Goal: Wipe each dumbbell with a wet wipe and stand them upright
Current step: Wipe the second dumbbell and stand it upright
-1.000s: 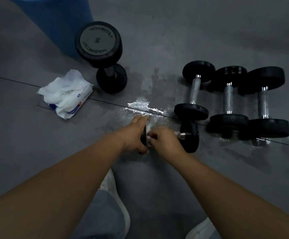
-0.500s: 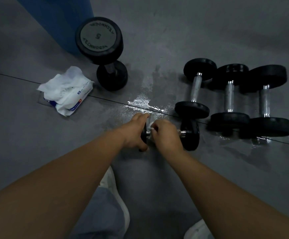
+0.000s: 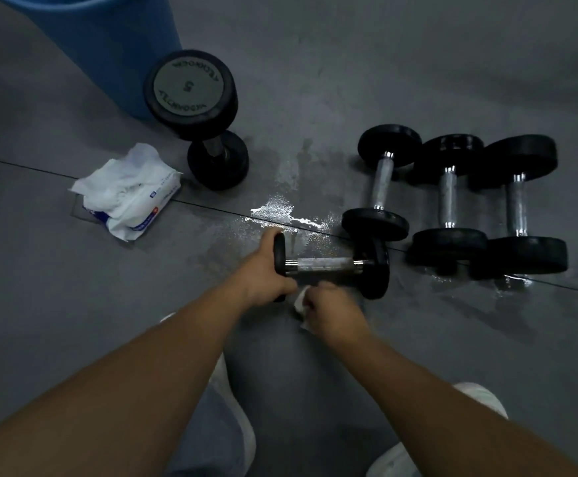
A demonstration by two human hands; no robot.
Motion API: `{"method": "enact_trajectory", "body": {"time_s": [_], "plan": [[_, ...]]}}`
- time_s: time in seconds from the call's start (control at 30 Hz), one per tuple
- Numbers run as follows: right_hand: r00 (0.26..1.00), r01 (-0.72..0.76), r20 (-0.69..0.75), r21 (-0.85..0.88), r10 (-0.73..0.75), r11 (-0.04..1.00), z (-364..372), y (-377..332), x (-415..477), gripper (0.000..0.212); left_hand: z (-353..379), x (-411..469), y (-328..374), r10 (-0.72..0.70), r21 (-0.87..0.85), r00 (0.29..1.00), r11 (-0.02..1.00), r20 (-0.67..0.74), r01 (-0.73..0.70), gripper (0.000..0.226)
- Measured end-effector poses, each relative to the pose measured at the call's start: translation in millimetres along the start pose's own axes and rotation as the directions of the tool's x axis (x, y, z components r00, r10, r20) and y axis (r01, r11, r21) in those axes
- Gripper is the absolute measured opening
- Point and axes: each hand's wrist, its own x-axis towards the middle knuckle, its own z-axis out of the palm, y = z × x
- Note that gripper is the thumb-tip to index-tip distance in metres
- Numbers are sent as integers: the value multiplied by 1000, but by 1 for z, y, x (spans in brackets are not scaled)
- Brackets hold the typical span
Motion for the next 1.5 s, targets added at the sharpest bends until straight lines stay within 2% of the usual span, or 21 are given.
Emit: {"method": "enact_trajectory", "body": {"time_s": [0.03, 0.07, 0.1, 0.13, 0.17, 0.2, 0.27, 0.33, 0.43, 0.53, 0.6, 0.63, 0.67, 0.7, 0.73, 0.8, 0.9, 1.07, 1.17, 1.27, 1.5], "plan": [[984, -143, -70, 232, 163, 962, 8, 6, -6, 10, 6, -5, -4, 17, -9, 999, 1000, -30, -18, 100], [922, -288, -55, 560, 382, 777, 15, 10, -7, 12, 12, -13, -9, 49, -21, 997, 999, -53, -50, 101], [839, -378, 120, 829, 530, 411, 21, 10, -5, 14, 17, -23, -15, 79, -22, 994, 997, -72, -80, 100], [794, -393, 328, 919, 511, 20, 26, 7, 0, 15, 21, -34, -18, 118, -15, 988, 993, -96, -120, 96], [770, -385, 475, 879, 426, -283, 30, 1, 4, 15, 23, -41, -20, 144, -3, 982, 989, -124, -146, 93], [757, -367, 552, 801, 348, -473, 32, -5, 5, 17, 24, -44, -20, 143, -4, 980, 989, -139, -145, 94], [770, -313, 579, 710, 269, -631, 32, -12, -5, 19, 20, -42, -13, 48, -41, 995, 998, -82, -52, 103], [784, -280, 564, 694, 259, -664, 29, -12, -18, 18, 15, -31, -5, -57, 9, 998, 998, 0, 57, 93], [774, -328, 580, 710, 254, -623, 15, -9, -21, 14, 14, -23, 2, -74, 44, 996, 996, -39, 76, 74], [730, -389, 626, 710, 273, -587, -5, -17, -10, 16, 20, -28, 2, 67, 71, 995, 996, -69, -62, 85], [768, -411, 573, 783, 286, -467, -18, -24, -4, 11, 20, -27, 0, 161, 100, 985, 983, -62, -154, 97], [802, -370, 469, 877, 371, -307, -22, -23, -1, 11, 19, -25, 0, 181, 118, 982, 978, -48, -175, 99], [829, -298, 265, 954, 493, -12, -22, -19, 3, 14, 16, -23, 0, 187, 134, 982, 974, -33, -181, 100], [838, -232, -12, 897, 545, 377, -23, -12, 7, 18, 13, -22, 2, 180, 151, 984, 973, -12, -176, 100], [857, -179, -224, 715, 464, 676, -25, -10, 7, 17, 9, -20, 5, 166, 169, 986, 972, 9, -165, 101], [945, -78, -274, 338, 178, 938, -16, -14, 5, 23, 2, -18, 8, 120, 200, 991, 971, 55, -129, 101], [991, 48, -128, 175, -26, 983, 0, -10, -2, 31, -6, -14, 3, -31, 179, 990, 984, 137, 6, 102], [993, 42, -121, 203, -17, 978, -7, 3, -5, 32, -2, -16, -4, -159, 49, 976, 987, 150, 153, 85], [995, 102, -20, 158, -100, 982, 14, -19, -19, 32, 0, -17, -1, -170, 31, 977, 985, 129, 167, 86], [994, 87, -71, 125, -78, 988, 5, -10, -20, 30, 6, -26, 0, -143, -54, 988, 988, 56, 146, 81], [976, 201, -47, -155, -211, 967, -11, -18, -28, 31, 20, -20, 14, -151, -391, 974, 917, -168, 75, 78]]}}
